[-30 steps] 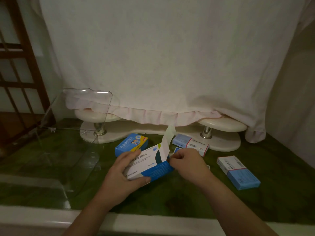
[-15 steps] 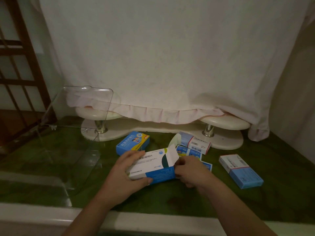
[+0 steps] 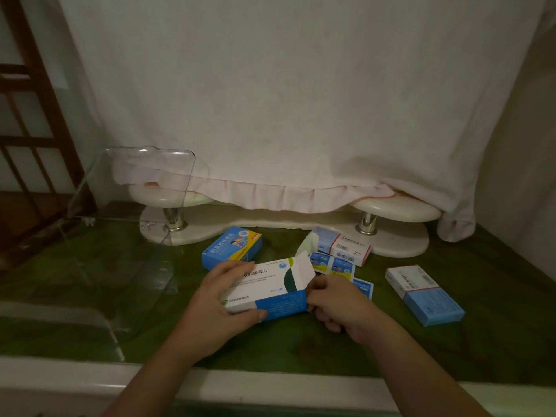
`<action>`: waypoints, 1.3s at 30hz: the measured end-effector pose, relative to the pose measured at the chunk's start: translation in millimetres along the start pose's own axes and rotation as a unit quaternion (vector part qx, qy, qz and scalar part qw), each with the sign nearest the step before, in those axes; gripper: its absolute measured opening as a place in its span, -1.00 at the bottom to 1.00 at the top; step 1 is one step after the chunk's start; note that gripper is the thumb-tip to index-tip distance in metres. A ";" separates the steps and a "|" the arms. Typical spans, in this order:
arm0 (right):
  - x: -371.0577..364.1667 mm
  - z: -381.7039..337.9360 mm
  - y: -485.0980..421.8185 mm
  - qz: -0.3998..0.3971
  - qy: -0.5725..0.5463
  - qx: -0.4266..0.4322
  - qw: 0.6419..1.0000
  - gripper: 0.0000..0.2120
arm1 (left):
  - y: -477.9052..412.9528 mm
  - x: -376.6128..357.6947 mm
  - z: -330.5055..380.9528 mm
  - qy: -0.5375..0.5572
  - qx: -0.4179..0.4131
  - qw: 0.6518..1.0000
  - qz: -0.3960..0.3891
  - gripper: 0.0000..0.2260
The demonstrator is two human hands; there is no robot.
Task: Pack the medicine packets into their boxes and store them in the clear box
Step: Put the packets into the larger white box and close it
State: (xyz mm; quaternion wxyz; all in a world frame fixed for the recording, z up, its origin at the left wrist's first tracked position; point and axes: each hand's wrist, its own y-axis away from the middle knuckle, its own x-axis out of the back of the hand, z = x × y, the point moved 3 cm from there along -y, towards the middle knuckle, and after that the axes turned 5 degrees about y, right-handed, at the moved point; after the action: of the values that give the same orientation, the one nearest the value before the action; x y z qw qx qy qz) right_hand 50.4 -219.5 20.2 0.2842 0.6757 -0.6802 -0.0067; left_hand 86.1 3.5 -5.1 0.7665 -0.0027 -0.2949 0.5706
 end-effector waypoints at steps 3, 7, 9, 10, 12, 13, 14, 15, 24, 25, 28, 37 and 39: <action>0.6 1.2 -0.9 0.003 -0.003 0.002 1.000 -0.80 | 0.4 -0.1 1.8 -0.010 -0.002 1.000 -0.002 -0.35; -0.3 -1.2 -2.5 0.009 0.039 -0.001 0.999 -0.73 | 0.7 0.2 1.4 -0.008 -0.003 1.000 -0.004 -0.36; -1.7 -2.1 -2.5 0.012 0.063 -0.003 0.998 -0.71 | 1.0 -0.1 1.0 -0.006 -0.006 1.000 -0.005 -0.37; -1.9 -1.9 -3.1 0.015 0.068 -0.002 0.998 -0.71 | 0.7 -0.6 1.0 -0.005 -0.006 1.000 -0.007 -0.37; -1.9 0.1 -4.4 0.026 0.061 0.007 0.998 -0.76 | 1.1 -0.5 1.0 -0.003 -0.007 1.000 -0.007 -0.37; -1.1 0.9 -3.5 0.034 0.051 0.016 0.998 -0.82 | 1.2 -0.3 1.5 0.000 -0.007 1.000 -0.005 -0.37; 0.0 2.8 -3.1 0.043 0.036 0.028 0.998 -0.89 | 1.2 0.1 1.5 0.004 -0.007 1.000 -0.003 -0.37; 1.4 4.7 -1.7 0.054 0.013 0.041 0.998 -0.96 | 1.1 0.3 1.7 0.008 -0.005 1.000 0.000 -0.37; 8.9 31.9 17.5 0.285 -0.016 0.182 0.941 -0.82 | 1.9 1.5 4.2 0.034 0.007 0.999 0.006 -0.40; 10.6 32.9 18.8 0.302 -0.011 0.185 0.935 -0.84 | 1.8 1.6 4.3 0.038 0.006 0.999 0.009 -0.40; 20.4 39.2 14.5 0.347 0.043 0.185 0.919 -0.88 | 1.5 2.1 3.8 0.047 0.010 0.999 0.021 -0.41; 47.7 46.8 -6.5 0.334 0.210 0.144 0.908 -0.58 | 2.3 3.0 3.0 0.045 0.014 0.999 0.026 -0.43; 50.8 46.5 -12.2 0.314 0.231 0.153 0.908 -0.50 | 2.5 2.2 2.7 0.045 0.012 0.999 0.026 -0.42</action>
State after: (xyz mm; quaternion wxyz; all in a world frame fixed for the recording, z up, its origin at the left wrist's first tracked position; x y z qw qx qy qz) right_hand 47.1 -284.9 -4.4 0.3142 0.4446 -0.7654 0.3432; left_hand 83.0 5.4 -2.8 0.7637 -0.0266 -0.2530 0.5934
